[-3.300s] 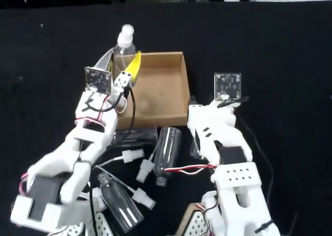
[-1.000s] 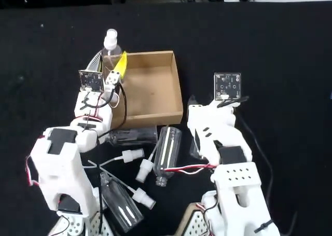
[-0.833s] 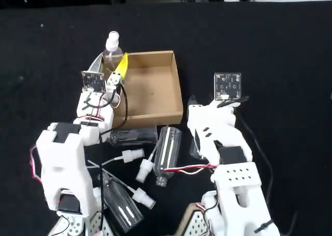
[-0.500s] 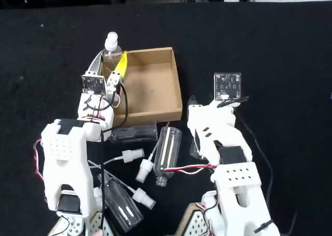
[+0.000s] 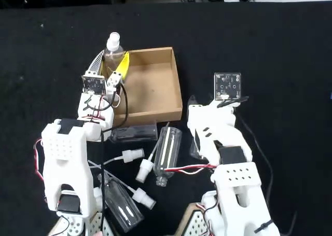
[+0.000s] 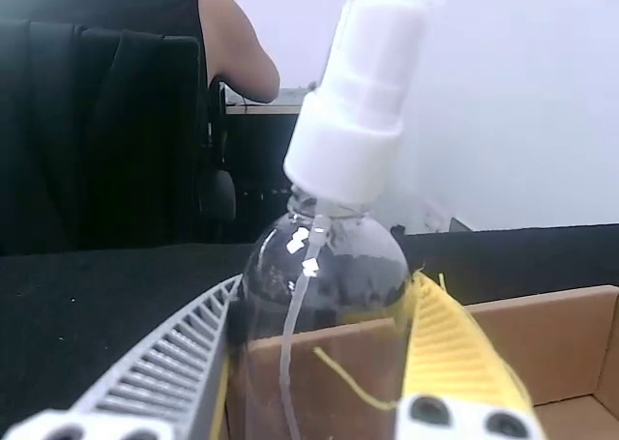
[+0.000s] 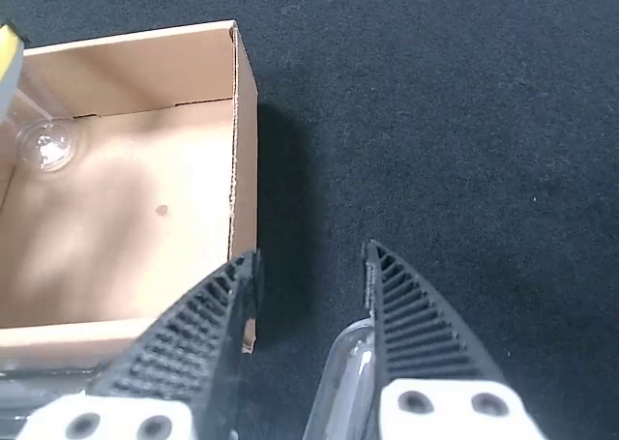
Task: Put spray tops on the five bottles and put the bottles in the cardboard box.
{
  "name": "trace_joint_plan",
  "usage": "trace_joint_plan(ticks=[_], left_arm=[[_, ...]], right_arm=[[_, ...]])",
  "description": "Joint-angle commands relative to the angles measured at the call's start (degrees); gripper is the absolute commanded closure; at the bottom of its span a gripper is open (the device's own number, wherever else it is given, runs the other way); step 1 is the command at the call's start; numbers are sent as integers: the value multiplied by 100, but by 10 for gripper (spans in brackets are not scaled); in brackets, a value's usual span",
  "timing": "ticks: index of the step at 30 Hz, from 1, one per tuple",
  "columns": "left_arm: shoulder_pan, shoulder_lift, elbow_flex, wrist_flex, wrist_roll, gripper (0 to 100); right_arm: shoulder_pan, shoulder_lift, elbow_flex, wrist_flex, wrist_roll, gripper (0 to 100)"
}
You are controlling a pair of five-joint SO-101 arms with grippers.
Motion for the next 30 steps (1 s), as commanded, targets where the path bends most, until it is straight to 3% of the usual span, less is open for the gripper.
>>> trace_joint_plan(ticks=[1,4,9,22,30], left_arm=[[-92,-35,-163,-44,44,785],[-92,-35,-198,316,44,780],[-92,-35,-198,536,44,673],[-48,-325,-163,554,44,674],[-101,-1064,-84,1618,35,674]], right_arm=[[141,-127,-48,-141,-18,861],[149,-127,-48,-141,-18,861],[149,-127,-48,-141,-18,861],[149,-127,-48,-141,-18,861],[149,-127,-48,-141,-18,861]])
